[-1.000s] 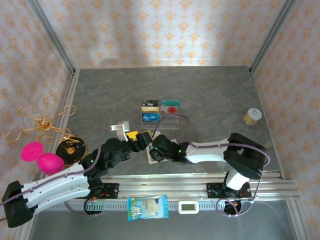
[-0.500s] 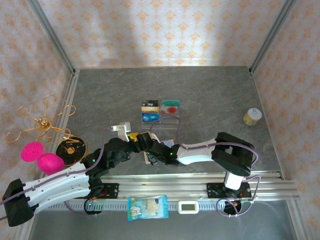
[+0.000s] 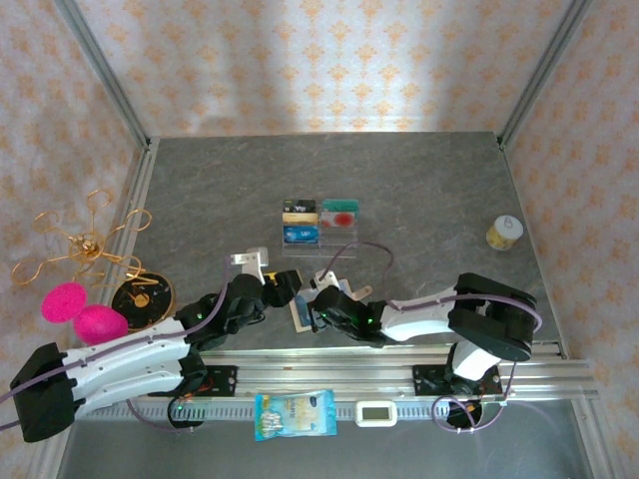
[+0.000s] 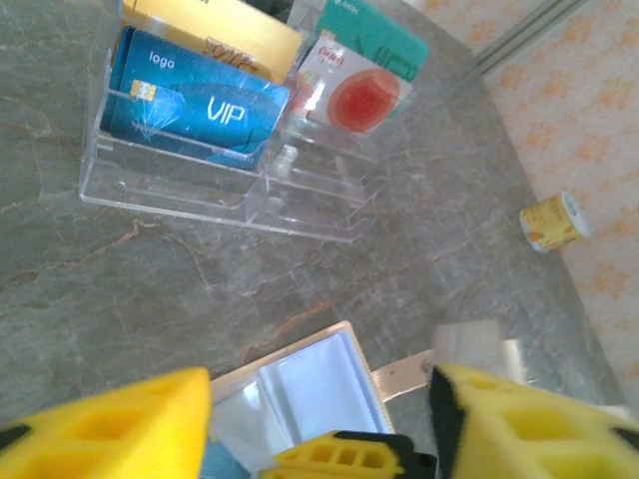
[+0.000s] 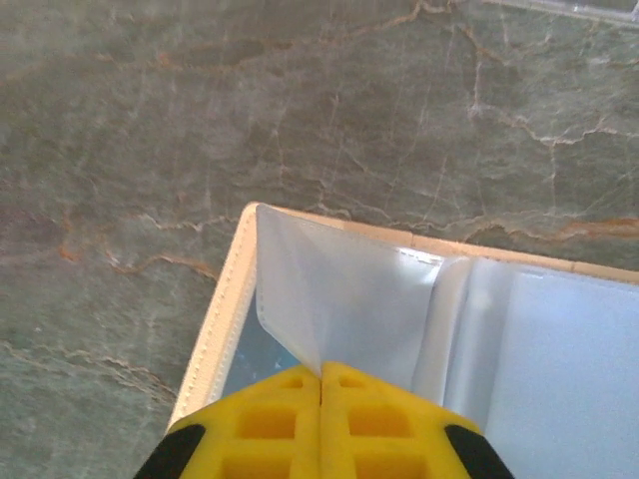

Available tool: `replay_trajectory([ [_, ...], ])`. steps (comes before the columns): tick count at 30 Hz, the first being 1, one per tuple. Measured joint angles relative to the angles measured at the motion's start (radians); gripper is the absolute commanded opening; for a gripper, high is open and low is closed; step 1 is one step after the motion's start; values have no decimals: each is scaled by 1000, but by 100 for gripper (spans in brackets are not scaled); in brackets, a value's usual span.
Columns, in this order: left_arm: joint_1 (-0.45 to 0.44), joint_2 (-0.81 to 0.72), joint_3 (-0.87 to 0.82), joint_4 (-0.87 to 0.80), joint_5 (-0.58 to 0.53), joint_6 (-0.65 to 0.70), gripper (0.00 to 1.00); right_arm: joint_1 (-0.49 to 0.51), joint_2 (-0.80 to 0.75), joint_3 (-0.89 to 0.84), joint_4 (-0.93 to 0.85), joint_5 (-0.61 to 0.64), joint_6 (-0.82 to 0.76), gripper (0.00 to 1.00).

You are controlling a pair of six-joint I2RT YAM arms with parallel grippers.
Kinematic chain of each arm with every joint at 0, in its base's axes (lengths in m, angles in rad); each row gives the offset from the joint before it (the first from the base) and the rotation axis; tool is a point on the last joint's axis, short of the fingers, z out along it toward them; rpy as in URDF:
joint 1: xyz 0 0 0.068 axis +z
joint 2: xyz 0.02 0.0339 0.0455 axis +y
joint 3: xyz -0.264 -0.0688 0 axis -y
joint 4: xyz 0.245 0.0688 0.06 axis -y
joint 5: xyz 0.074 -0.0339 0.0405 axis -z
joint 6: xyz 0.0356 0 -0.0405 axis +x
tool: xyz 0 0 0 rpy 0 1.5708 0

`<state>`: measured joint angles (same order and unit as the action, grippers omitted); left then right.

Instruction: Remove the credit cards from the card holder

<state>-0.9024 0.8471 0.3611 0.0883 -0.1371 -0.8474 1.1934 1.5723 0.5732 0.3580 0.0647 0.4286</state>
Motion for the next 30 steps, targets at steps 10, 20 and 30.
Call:
replay_trajectory([
  [10,0,166,-10,-1,26,6,2,0,-24,-31,57,26,51,0],
  [20,0,425,70,-2,126,62,15,5,-145,-106,97,74,87,31],
  [30,-61,685,266,14,261,150,25,8,-496,-206,45,212,173,31],
])
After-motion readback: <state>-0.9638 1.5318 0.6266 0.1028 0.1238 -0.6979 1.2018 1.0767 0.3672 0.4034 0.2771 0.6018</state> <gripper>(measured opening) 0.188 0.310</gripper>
